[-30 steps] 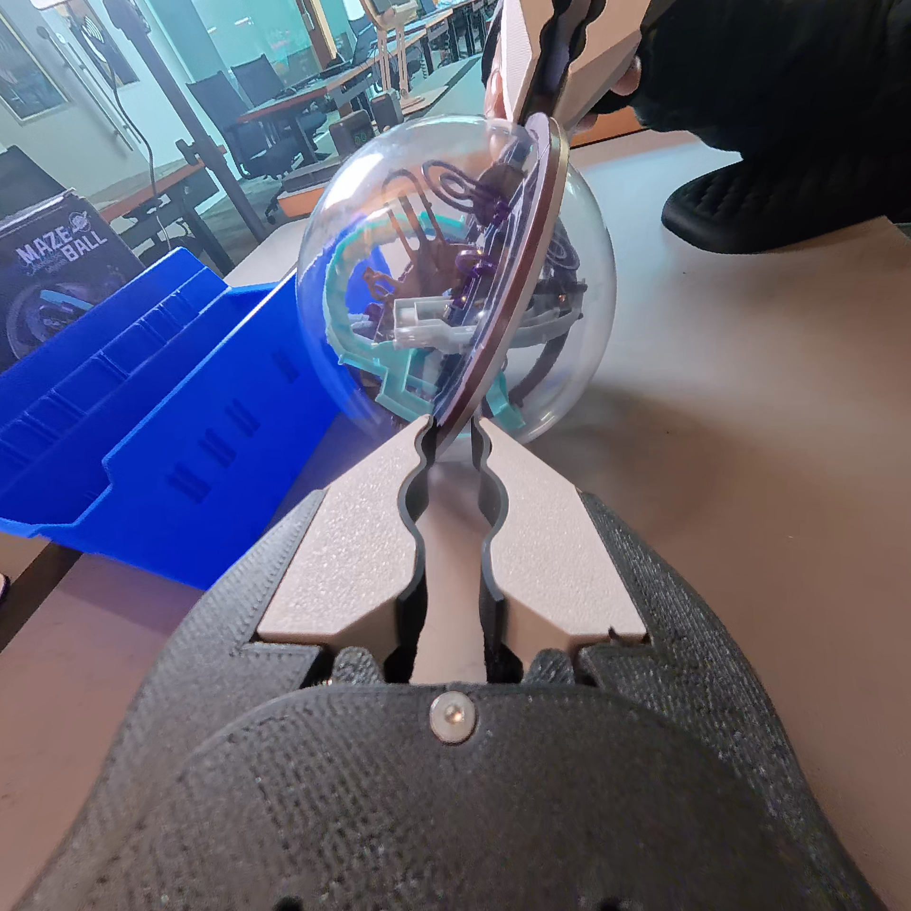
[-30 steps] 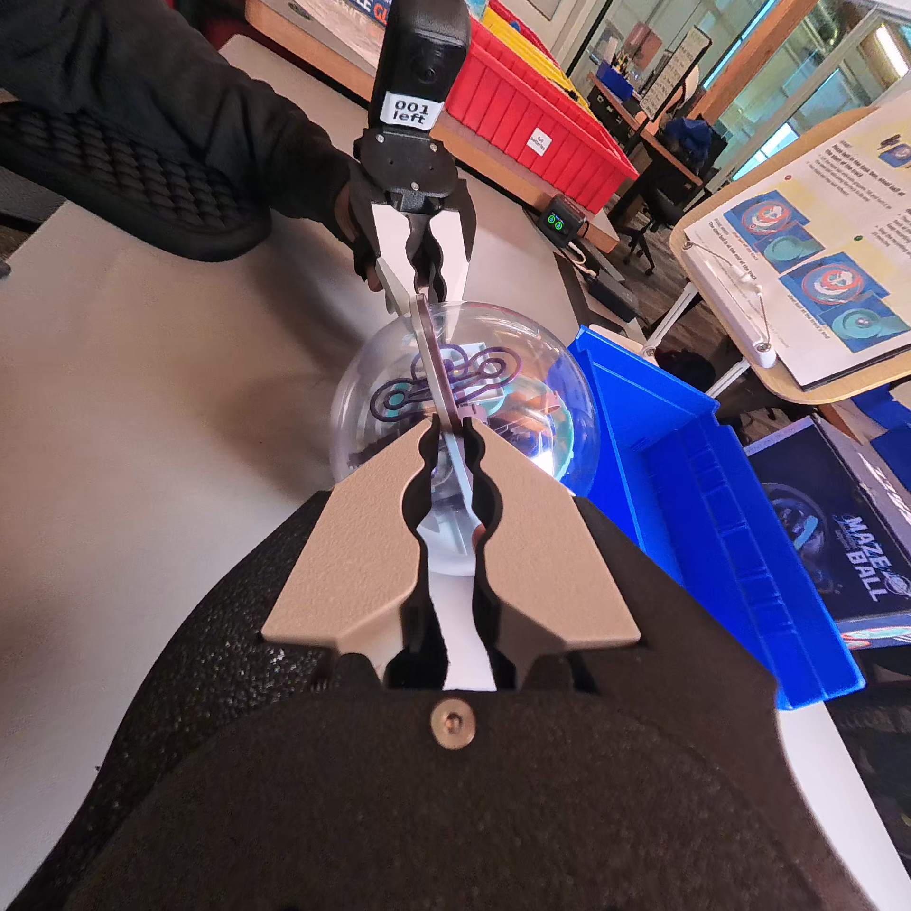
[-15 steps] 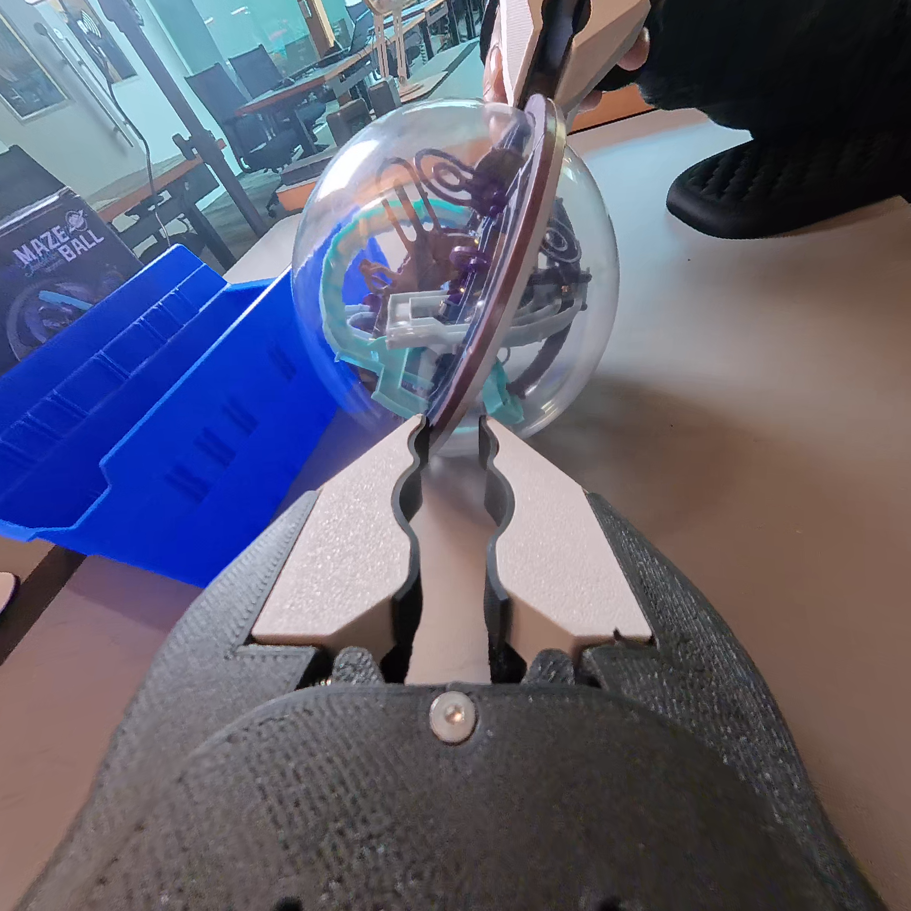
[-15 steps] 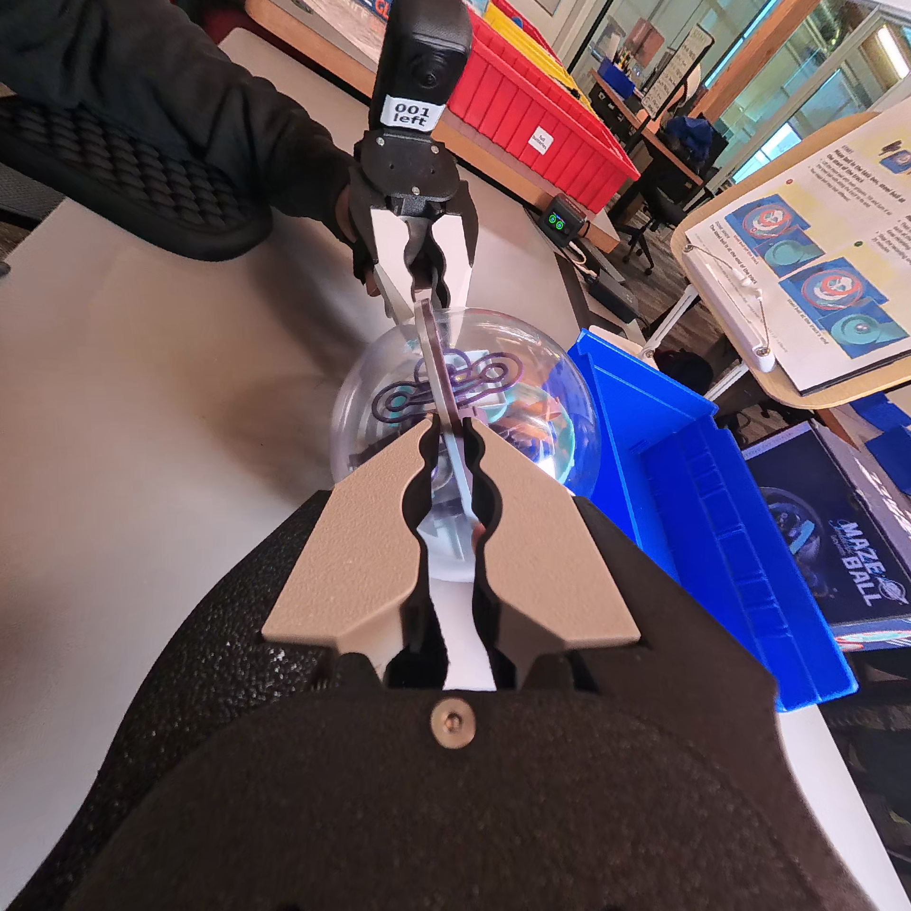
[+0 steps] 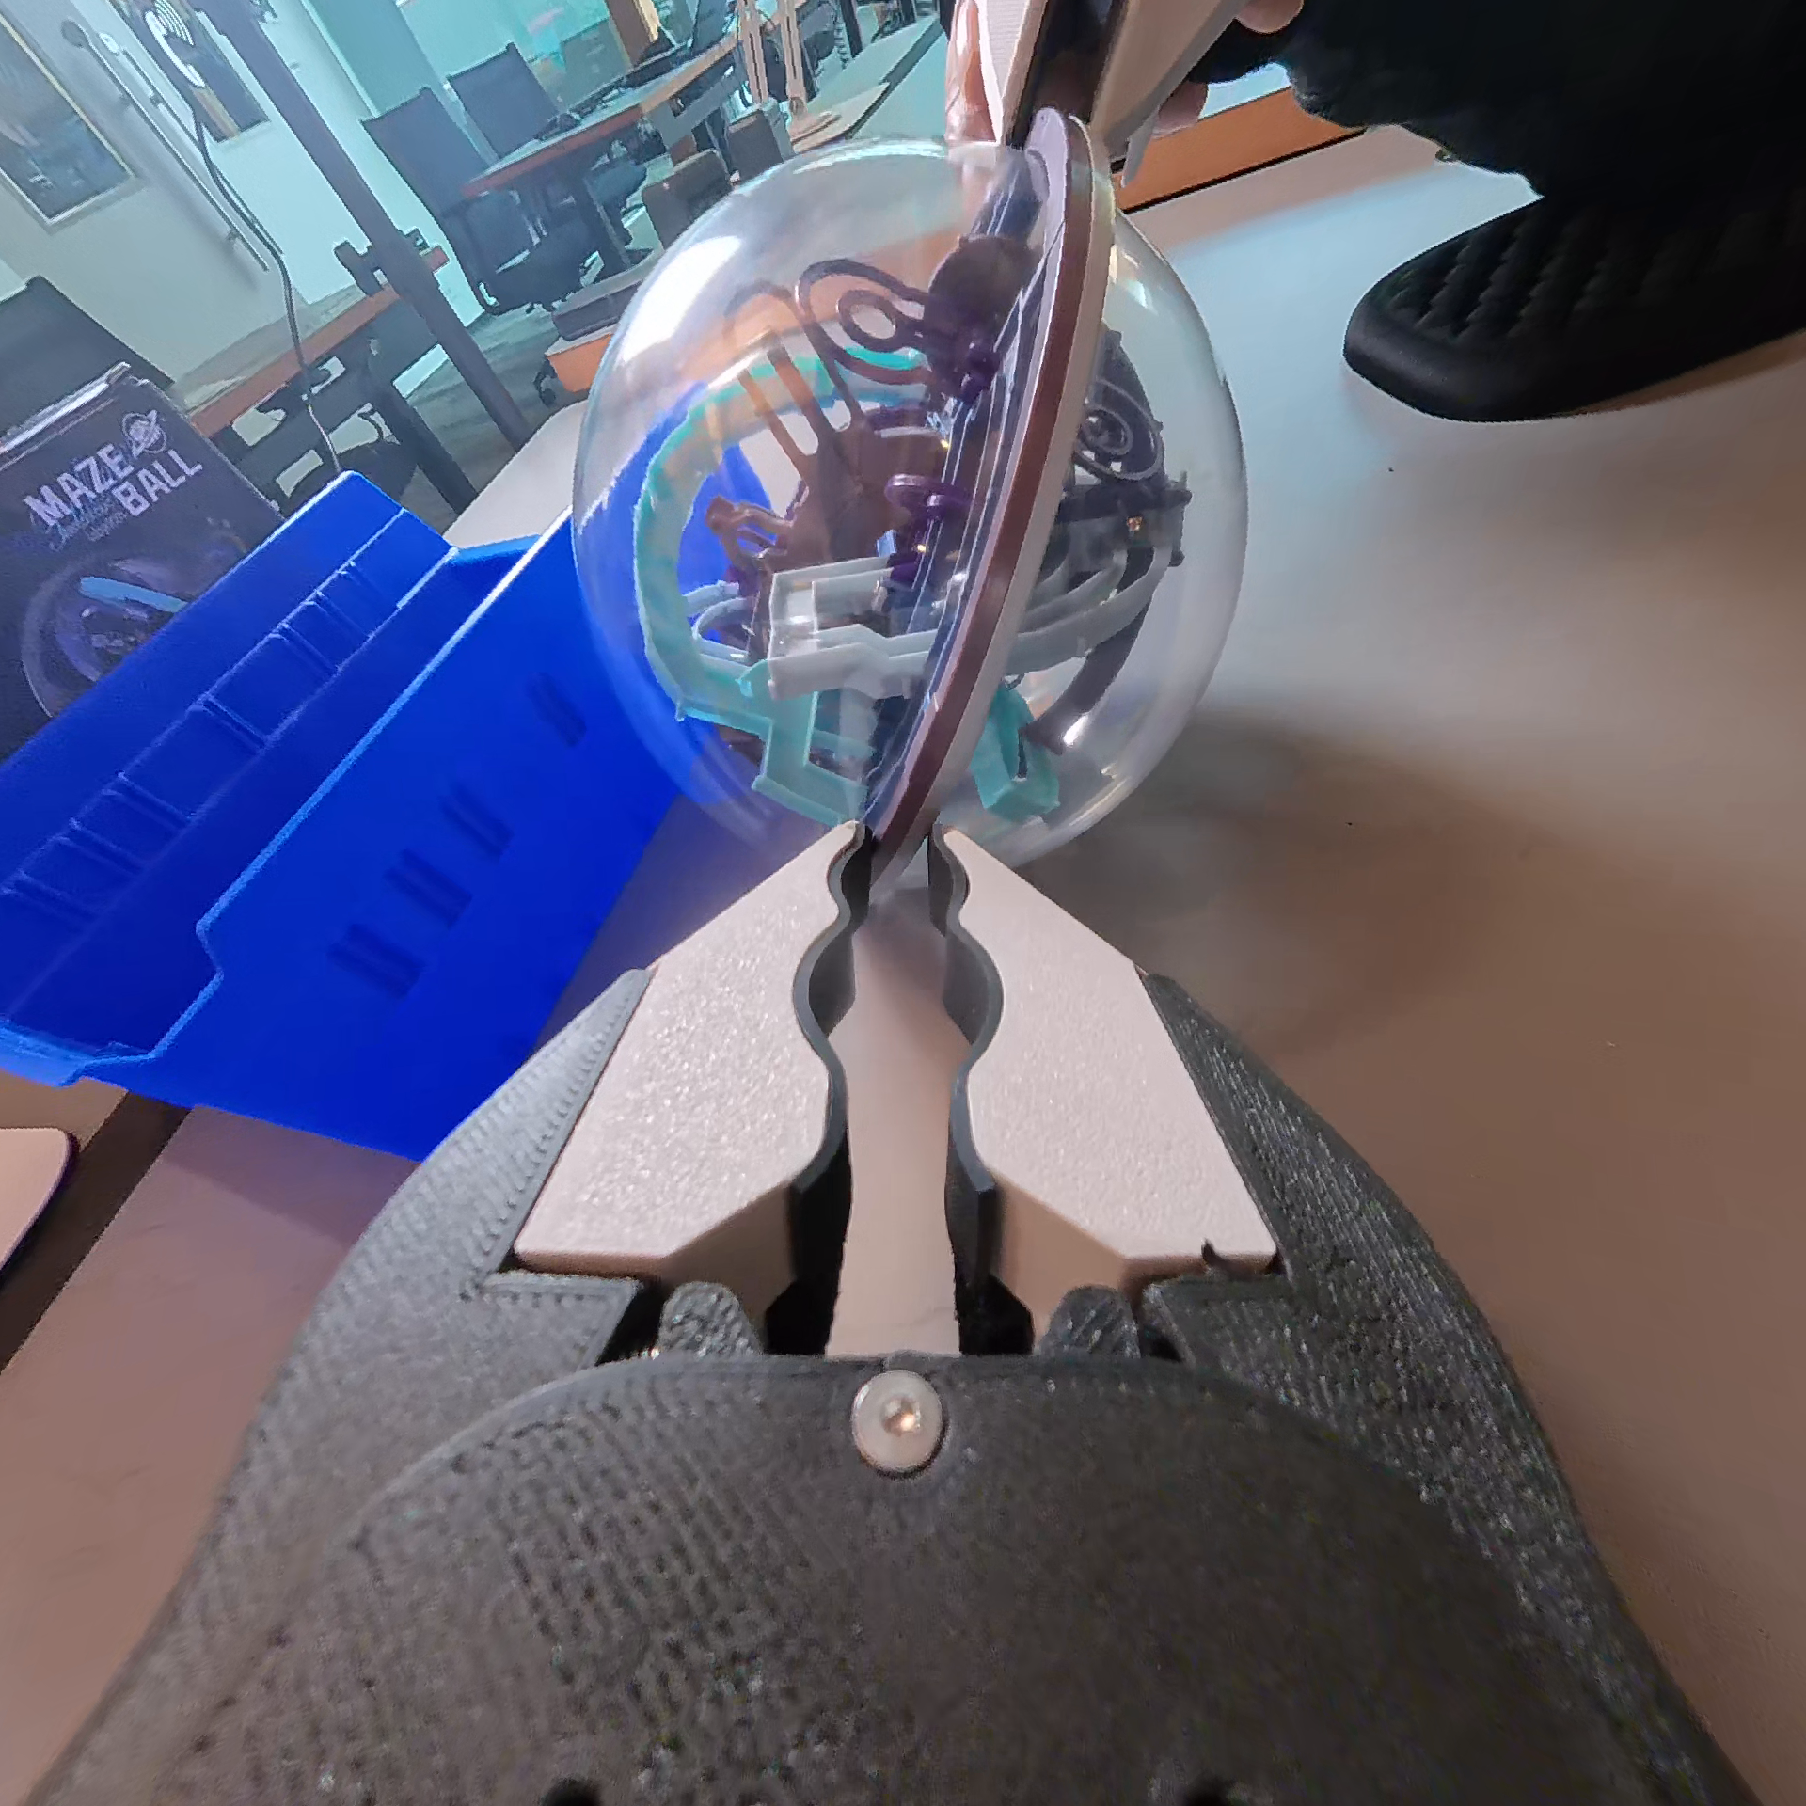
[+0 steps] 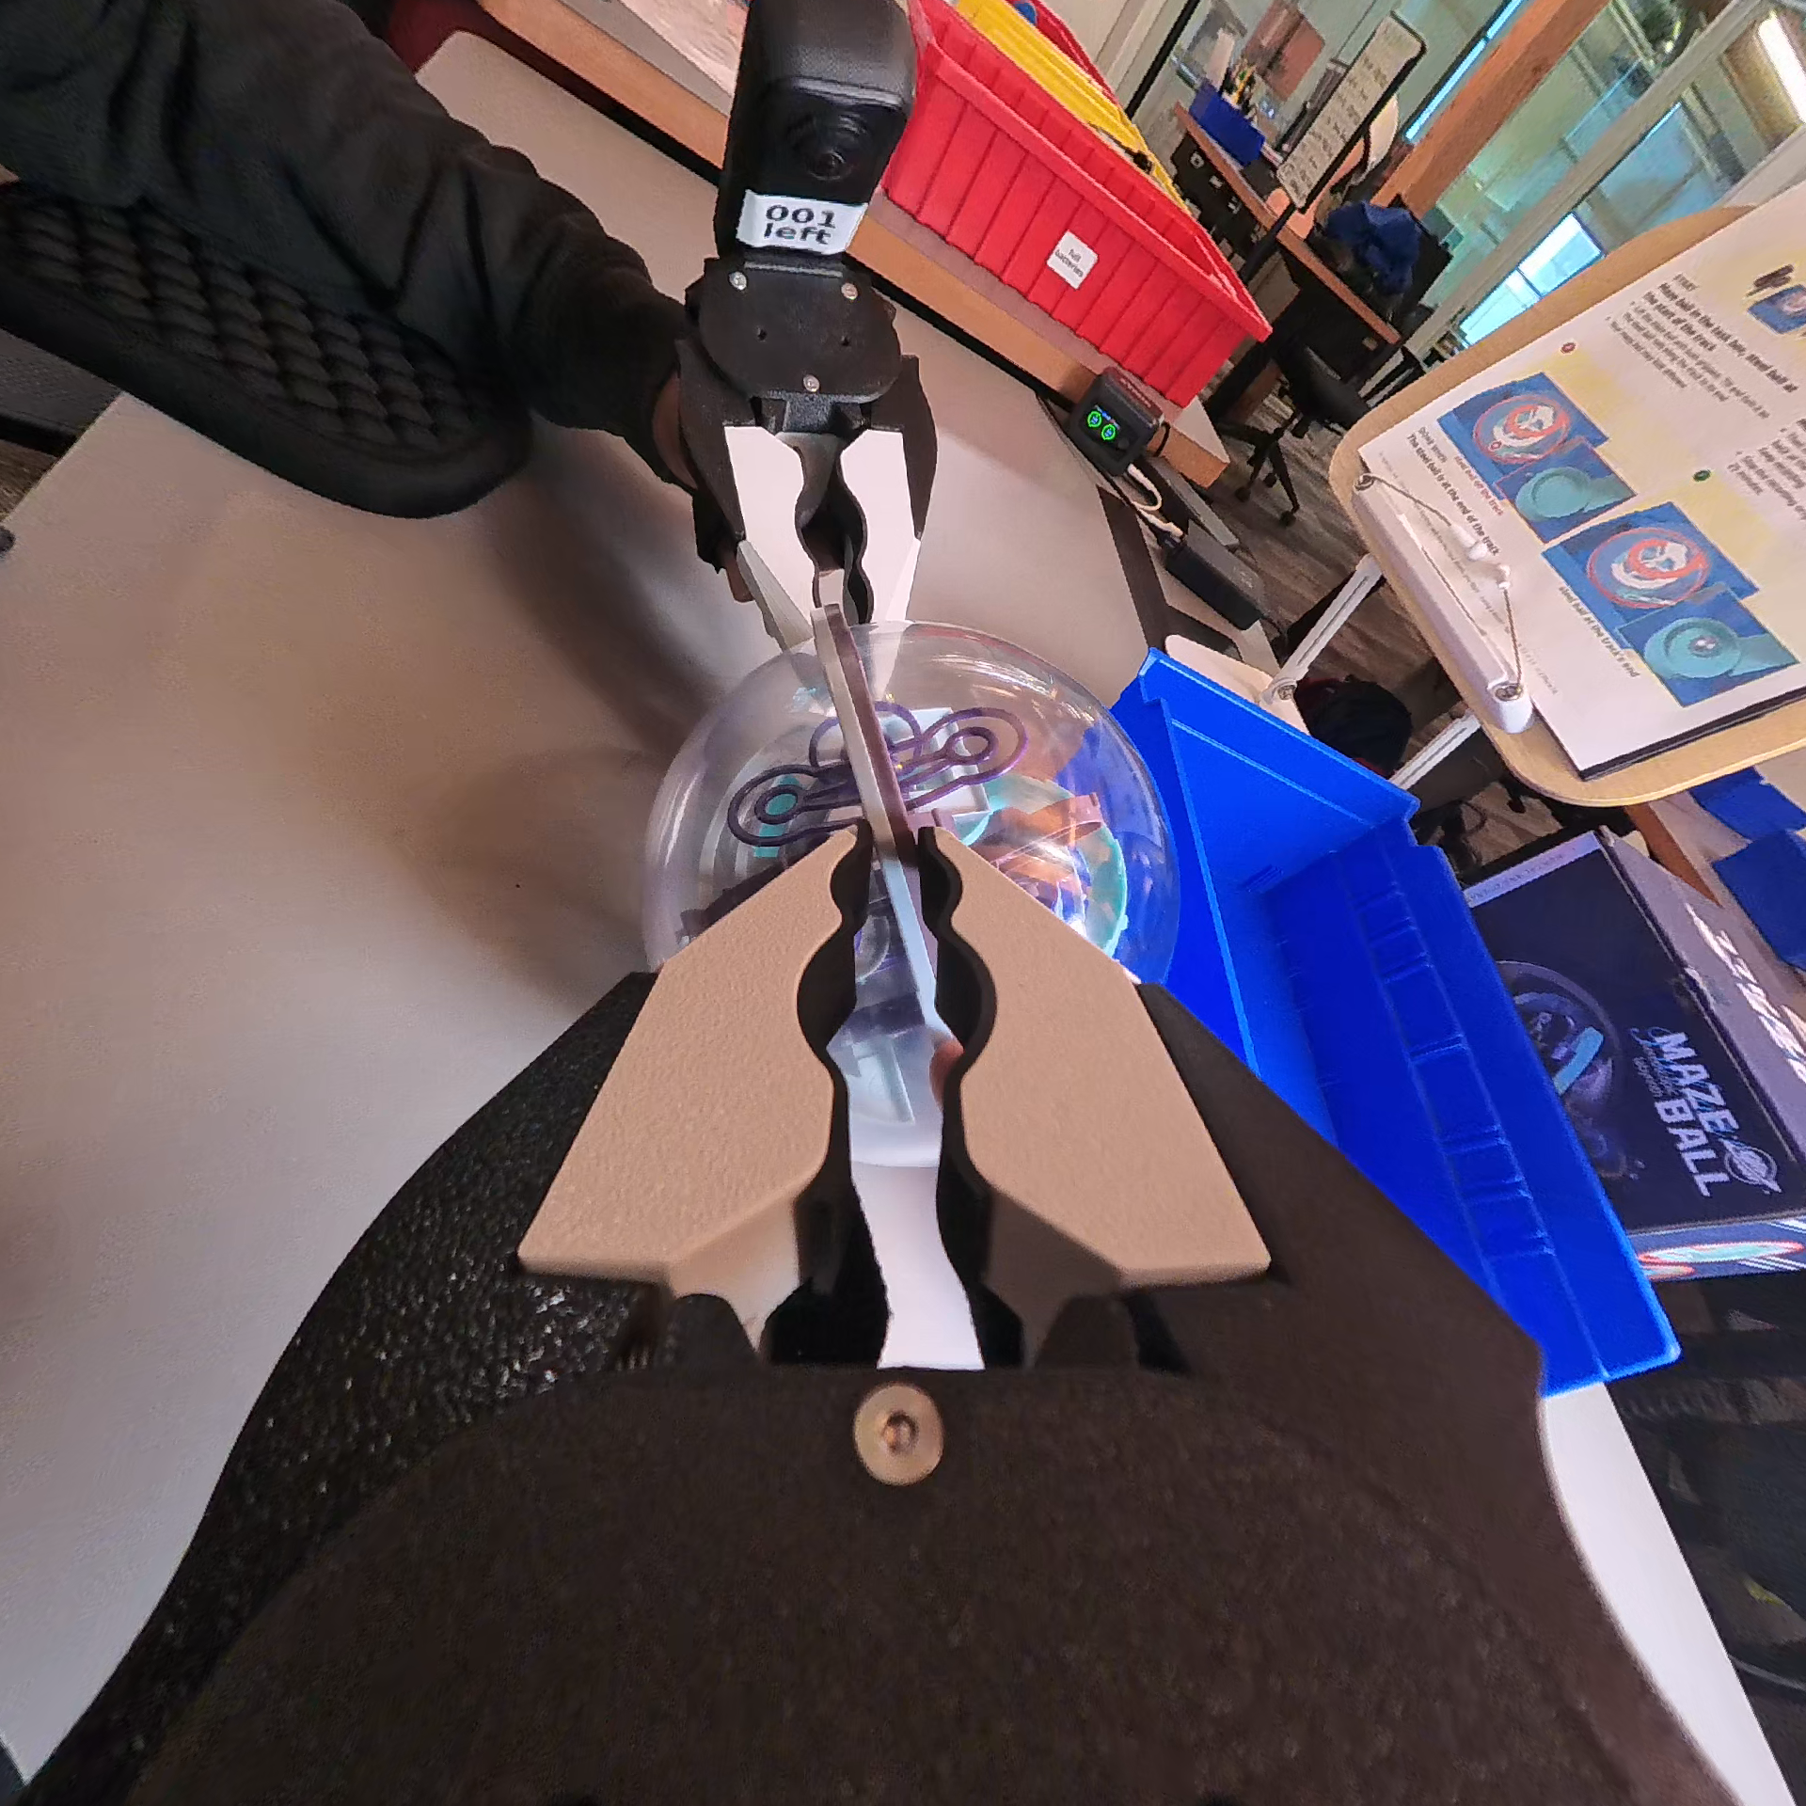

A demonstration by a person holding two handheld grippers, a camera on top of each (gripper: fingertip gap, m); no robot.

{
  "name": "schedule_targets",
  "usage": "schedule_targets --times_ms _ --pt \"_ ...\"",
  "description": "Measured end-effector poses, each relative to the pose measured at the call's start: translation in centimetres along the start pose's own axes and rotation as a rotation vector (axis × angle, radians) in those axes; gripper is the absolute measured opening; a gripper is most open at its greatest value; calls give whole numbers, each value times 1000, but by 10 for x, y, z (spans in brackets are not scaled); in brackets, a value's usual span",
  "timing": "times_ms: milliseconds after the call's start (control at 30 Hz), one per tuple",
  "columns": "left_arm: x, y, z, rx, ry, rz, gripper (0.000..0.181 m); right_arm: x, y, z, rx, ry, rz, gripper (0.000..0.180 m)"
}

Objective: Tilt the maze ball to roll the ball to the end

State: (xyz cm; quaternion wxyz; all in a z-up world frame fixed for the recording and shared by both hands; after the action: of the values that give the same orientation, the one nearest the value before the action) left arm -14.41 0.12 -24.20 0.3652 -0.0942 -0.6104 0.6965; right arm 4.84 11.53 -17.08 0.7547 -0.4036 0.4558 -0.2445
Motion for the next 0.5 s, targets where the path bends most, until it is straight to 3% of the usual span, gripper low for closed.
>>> schedule_targets --times_ms 500 --pt "-1 -6 -2 28 -8 -2 8 -15 5 3 -16 43 -43 8"
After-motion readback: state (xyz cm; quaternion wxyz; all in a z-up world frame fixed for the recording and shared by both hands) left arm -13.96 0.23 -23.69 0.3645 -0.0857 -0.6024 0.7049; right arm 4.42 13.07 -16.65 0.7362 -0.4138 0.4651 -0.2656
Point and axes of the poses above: each gripper's, where its closed fingertips meet, z back along the fingers, y out of its underside, x = y × z across the jaws, the point moved 7 cm from there along z, back along the fingers, and after that the axes turned 6 degrees about -x, right-handed, at the moved point
